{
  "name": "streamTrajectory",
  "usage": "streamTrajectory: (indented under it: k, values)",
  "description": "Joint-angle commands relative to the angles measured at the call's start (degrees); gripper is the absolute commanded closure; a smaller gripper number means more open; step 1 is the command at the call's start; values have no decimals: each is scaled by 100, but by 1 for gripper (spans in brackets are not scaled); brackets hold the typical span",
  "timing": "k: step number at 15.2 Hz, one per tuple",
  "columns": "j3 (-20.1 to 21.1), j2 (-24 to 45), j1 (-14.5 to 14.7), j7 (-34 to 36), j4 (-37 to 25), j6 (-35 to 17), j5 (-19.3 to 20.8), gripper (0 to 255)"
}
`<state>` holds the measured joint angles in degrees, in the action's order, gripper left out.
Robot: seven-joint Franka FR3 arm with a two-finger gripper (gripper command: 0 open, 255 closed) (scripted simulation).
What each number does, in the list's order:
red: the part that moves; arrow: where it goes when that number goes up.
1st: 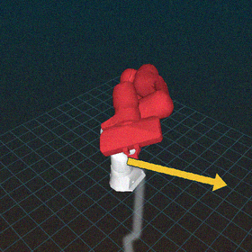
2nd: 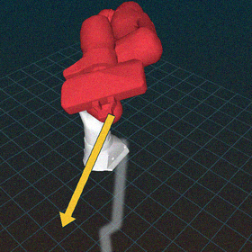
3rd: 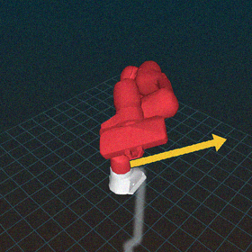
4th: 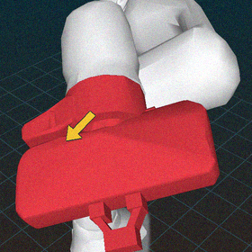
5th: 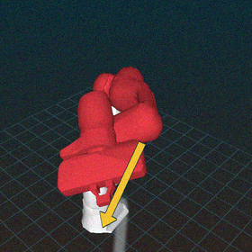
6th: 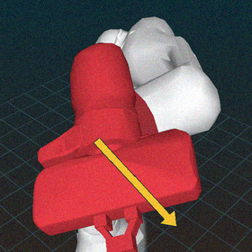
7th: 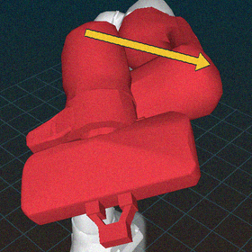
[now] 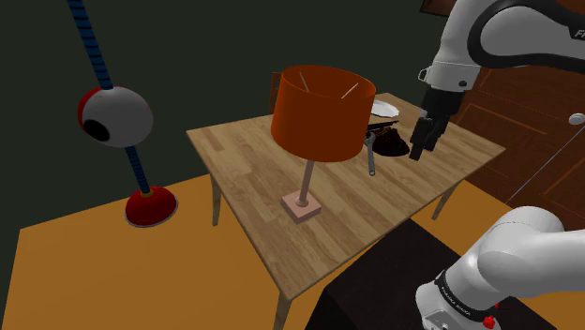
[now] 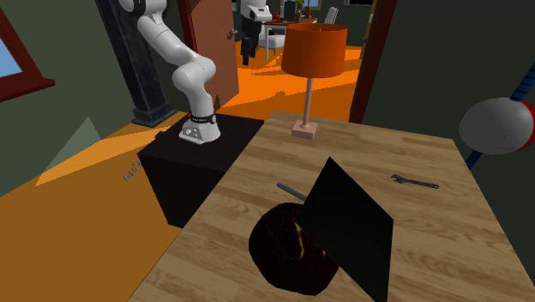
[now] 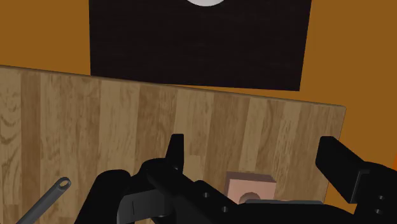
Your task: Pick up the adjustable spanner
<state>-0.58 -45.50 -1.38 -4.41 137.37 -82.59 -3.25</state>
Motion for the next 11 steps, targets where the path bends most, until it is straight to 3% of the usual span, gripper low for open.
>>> streamTrajectory:
  k: [1, 11]
  values:
    - [0, 0, 0, 0, 0, 0, 0, 0]
    - [-278, 884, -498, 240, 849, -2443, 286, 0]
